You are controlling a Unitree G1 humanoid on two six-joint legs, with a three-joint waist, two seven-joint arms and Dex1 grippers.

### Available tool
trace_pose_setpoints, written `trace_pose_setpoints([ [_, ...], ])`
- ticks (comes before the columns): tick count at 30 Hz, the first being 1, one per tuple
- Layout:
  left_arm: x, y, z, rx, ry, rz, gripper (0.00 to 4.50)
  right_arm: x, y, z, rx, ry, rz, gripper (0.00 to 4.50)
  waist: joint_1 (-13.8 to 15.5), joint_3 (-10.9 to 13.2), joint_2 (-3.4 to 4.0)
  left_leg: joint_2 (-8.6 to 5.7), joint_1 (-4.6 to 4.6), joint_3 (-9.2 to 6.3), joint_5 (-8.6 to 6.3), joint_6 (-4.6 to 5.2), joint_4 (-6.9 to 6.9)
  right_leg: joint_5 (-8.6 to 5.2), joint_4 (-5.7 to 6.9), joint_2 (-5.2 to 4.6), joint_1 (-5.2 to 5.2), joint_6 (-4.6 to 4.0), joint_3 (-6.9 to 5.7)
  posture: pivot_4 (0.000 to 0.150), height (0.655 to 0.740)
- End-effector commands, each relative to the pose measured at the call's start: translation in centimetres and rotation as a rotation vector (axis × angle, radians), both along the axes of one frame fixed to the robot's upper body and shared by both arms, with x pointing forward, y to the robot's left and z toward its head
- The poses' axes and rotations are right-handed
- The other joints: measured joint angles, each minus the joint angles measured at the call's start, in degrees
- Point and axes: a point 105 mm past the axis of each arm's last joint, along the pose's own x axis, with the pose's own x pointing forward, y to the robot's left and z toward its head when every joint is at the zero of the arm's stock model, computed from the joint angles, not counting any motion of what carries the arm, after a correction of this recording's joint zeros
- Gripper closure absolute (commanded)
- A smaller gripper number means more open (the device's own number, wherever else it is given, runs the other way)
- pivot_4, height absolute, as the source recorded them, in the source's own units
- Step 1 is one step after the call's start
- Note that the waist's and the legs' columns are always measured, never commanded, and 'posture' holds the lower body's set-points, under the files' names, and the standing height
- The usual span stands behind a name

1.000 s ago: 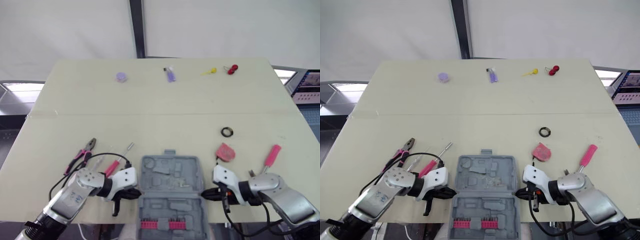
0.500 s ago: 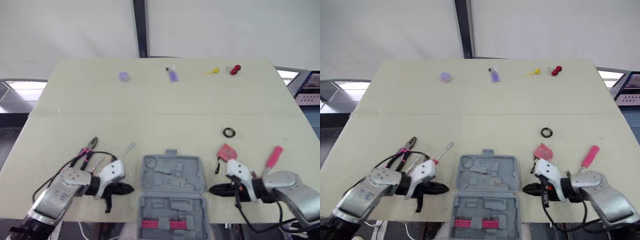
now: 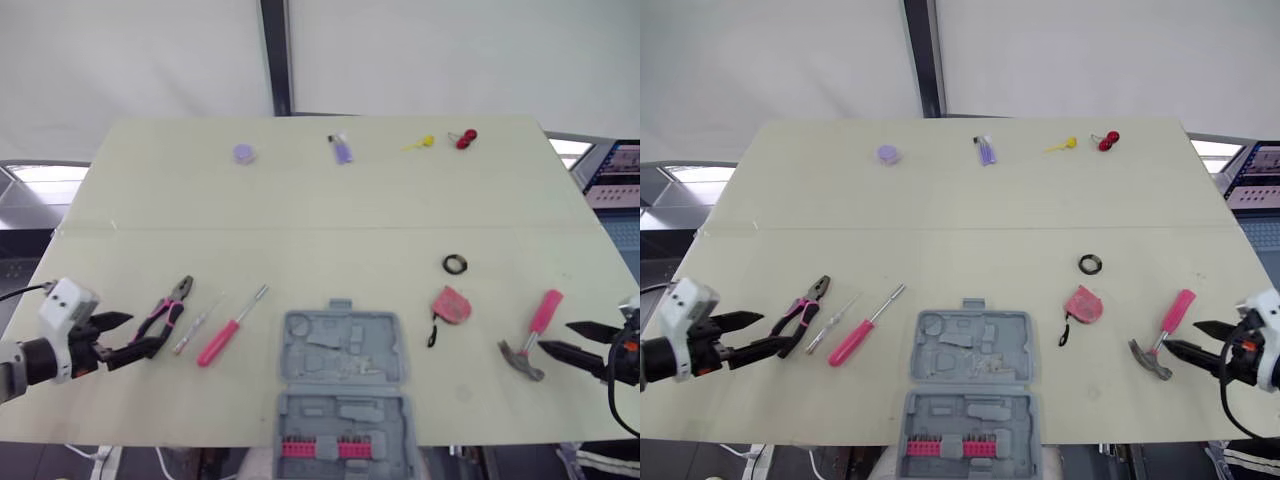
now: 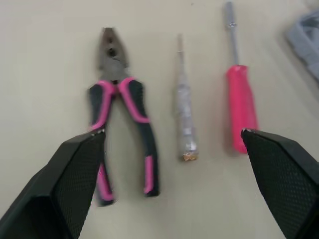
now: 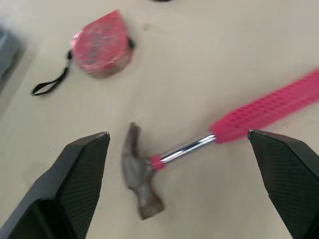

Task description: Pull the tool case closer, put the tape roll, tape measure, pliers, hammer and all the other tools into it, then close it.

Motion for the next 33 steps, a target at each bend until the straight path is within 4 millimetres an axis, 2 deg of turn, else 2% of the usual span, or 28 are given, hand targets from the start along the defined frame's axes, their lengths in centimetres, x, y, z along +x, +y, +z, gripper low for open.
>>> trace_pose_setpoints([
  [1,-0.1,4.5,0.8,0.046,-0.114,0.243,0.02,0.1,-2.9,0.7,-0.032,-0.096,-0.138,0.01,0.08,0.0,0.0,0.0,0.0,0.0,0.0,0.0,0.0,0.0,-0.01,0.0,0.0,0.0,0.0,0.15,0.74],
  [6,-0.9,9.4,1.0,0.141,-0.195,0.525,0.02,0.4,-5.5,0.2,-0.089,-0.141,-0.294,0.01,-0.05,0.0,-0.01,0.0,-0.02,0.0,0.0,0.0,-0.02,0.0,-0.04,0.0,-0.02,0.0,-0.01,0.15,0.74],
  [8,-1.1,10.7,1.2,0.165,-0.219,0.607,0.02,0.6,-5.8,0.2,-0.1,-0.154,-0.317,0.01,-0.11,-0.01,-0.01,0.0,-0.02,0.0,0.0,0.0,-0.03,0.0,-0.04,0.0,-0.02,0.0,-0.01,0.15,0.74],
  [11,-2.1,13.7,1.3,0.157,-0.255,0.793,0.02,1.0,-5.9,0.2,-0.116,-0.178,-0.342,0.01,-0.48,-0.01,-0.01,0.01,0.02,0.0,0.0,-0.01,-0.02,0.0,0.02,0.0,-0.01,0.0,0.0,0.15,0.74],
  [14,-2.2,14.1,1.0,0.146,-0.24,0.81,0.02,1.2,-5.9,0.4,-0.122,-0.19,-0.353,0.01,-0.87,-0.01,-0.01,0.02,0.0,0.0,-0.01,-0.02,-0.06,0.0,-0.02,0.0,-0.02,0.01,0.0,0.15,0.74],
  [17,-1.9,13.6,0.8,0.158,-0.229,0.773,0.02,1.3,-5.9,0.7,-0.132,-0.198,-0.351,0.01,-1.15,-0.02,-0.02,0.01,0.0,0.0,-0.01,-0.02,-0.1,0.0,-0.03,0.0,-0.03,0.01,-0.01,0.15,0.74],
  [21,-0.5,12.4,1.4,0.139,-0.264,0.706,0.02,1.7,-4.8,1.4,-0.113,-0.223,-0.314,0.01,-1.21,-0.02,-0.01,0.01,0.02,0.01,0.0,-0.02,-0.1,0.0,-0.01,0.0,-0.03,0.01,0.01,0.15,0.74],
  [23,0.8,10.4,2.0,0.112,-0.293,0.6,0.02,2.1,-3.7,1.8,-0.105,-0.234,-0.266,0.01,-1.17,-0.02,-0.01,0.01,0.02,0.01,0.0,-0.02,-0.1,0.0,0.0,0.0,-0.04,0.01,0.01,0.15,0.74],
  [25,2.5,7.3,3.0,0.063,-0.332,0.443,0.02,2.7,-2.1,2.7,-0.09,-0.255,-0.209,0.01,-1.06,-0.02,-0.01,0.02,0.0,0.01,0.0,-0.02,-0.08,0.0,0.0,-0.01,-0.04,0.01,0.01,0.15,0.74],
  [27,3.9,2.9,3.5,0.016,-0.347,0.24,0.02,3.4,-0.2,3.7,-0.066,-0.269,-0.139,0.01,-0.95,-0.03,-0.01,0.02,-0.01,0.0,-0.01,-0.02,-0.06,0.0,0.01,-0.01,-0.03,0.01,0.01,0.15,0.74],
  [30,5.6,-5.5,4.1,-0.06,-0.352,-0.116,0.02,4.8,4.1,4.7,-0.026,-0.261,0.004,0.01,-0.88,-0.04,0.01,0.02,-0.01,0.0,0.0,-0.02,-0.01,0.0,0.02,-0.01,-0.02,0.0,0.03,0.15,0.74],
  [33,6.3,-12.4,4.4,-0.089,-0.35,-0.412,0.02,5.9,8.2,4.2,-0.02,-0.214,0.134,0.01,-0.99,-0.04,0.01,0.02,-0.02,0.0,0.0,-0.02,0.04,0.01,0.07,0.01,-0.03,0.0,0.04,0.15,0.74],
])
